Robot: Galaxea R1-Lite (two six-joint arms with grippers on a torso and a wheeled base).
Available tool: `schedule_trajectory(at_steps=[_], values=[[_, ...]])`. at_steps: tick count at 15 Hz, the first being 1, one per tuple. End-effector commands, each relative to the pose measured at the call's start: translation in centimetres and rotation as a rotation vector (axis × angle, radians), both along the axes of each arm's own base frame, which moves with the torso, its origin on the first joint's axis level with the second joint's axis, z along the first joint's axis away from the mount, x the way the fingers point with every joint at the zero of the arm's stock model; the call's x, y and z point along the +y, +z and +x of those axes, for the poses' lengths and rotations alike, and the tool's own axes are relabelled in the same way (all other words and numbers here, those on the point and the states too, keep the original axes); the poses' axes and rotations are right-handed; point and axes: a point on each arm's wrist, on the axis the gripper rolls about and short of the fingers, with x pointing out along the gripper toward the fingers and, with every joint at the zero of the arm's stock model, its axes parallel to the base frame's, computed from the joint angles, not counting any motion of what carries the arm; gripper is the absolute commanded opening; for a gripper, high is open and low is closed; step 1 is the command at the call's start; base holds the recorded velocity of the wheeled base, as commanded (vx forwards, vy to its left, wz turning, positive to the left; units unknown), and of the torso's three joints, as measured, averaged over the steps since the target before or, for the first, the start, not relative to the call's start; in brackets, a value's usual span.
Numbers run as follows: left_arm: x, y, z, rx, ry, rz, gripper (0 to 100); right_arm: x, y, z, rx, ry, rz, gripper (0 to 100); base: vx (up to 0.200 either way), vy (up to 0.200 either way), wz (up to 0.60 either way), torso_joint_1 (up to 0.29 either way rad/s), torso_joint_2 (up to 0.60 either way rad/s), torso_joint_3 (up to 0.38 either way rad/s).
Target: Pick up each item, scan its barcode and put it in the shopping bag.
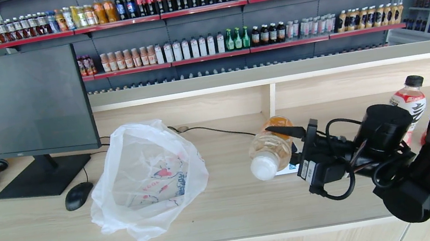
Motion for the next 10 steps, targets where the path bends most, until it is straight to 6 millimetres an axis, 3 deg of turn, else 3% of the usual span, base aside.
schedule_trajectory(at_steps=[1, 7, 10], values=[[0.0, 0.0, 0.0, -0.001, 0.001, 0.000, 100, -0.3, 1.9, -1.8, -0.025, 0.012, 0.016, 0, 0.000, 0.000, 0.00, 0.000, 0.00, 0.000], [0.0, 0.0, 0.0, -0.001, 0.000, 0.000, 100, 0.2, 5.0, -4.7, 0.121, 0.091, 0.181, 0, 0.000, 0.000, 0.00, 0.000, 0.00, 0.000], [0.0, 0.0, 0.0, -0.001, 0.001, 0.000, 100, -0.2, 5.5, -5.7, 0.245, 0.092, 0.265, 0, 0.000, 0.000, 0.00, 0.000, 0.00, 0.000]])
